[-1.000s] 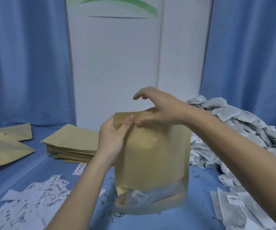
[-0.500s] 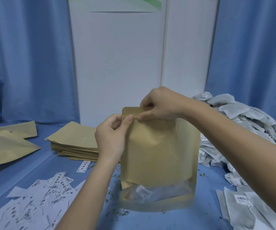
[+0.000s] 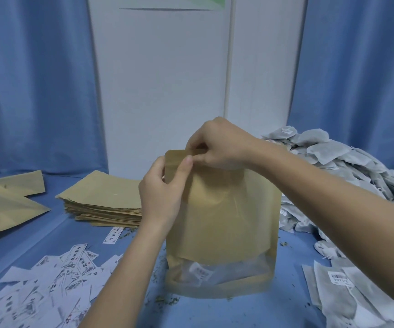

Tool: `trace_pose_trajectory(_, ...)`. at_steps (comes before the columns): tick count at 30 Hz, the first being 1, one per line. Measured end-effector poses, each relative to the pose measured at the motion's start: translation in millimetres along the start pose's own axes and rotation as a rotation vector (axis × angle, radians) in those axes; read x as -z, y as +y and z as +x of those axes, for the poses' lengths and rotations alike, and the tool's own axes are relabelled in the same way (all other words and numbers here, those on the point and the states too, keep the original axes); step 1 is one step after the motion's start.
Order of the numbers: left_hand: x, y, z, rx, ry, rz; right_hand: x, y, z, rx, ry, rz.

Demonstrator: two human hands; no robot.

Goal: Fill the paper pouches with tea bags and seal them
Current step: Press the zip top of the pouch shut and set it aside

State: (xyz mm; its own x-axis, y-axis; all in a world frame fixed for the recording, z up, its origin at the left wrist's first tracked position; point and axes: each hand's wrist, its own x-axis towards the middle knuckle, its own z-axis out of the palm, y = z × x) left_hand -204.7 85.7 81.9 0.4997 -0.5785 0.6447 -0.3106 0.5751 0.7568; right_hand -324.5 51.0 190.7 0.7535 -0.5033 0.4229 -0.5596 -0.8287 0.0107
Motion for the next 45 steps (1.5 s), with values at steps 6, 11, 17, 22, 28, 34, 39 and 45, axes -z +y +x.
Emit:
trace_pose_trajectory(6, 5, -2, 7, 0.021, -0.019, -0.015, 7, 7, -3, -0.024, -0.095, -0.056)
trace_pose_trajectory(11, 8, -1, 4, 0.004, -0.018, -0.052, 10, 21, -8, -0.034, -0.098, -0.116)
trace_pose_trajectory(17, 12, -3, 3, 0.031, 0.032, -0.058, 10, 27, -10, 0.014, -0.087, -0.077)
trace_pose_trajectory(22, 13, -5, 6, 0.003, 0.021, -0.064, 2, 37, -12, 0.051, -0.066, -0.175)
trace_pose_trajectory(28, 22, -10, 10, 0.017, 0.055, -0.035, 3, 52, -19, 0.048, -0.100, -0.193)
trace_pose_trajectory(34, 29, -16, 15, 0.040, 0.062, -0.082, 1, 65, -29, 0.045, -0.023, -0.099)
trace_pose_trajectory(39, 32, -17, 18, 0.064, 0.047, -0.115, -1, 78, -33, 0.018, -0.026, -0.109)
trace_pose_trajectory(45, 37, -20, 21, 0.084, 0.065, -0.170, -1, 90, -38, -0.072, 0.026, -0.134)
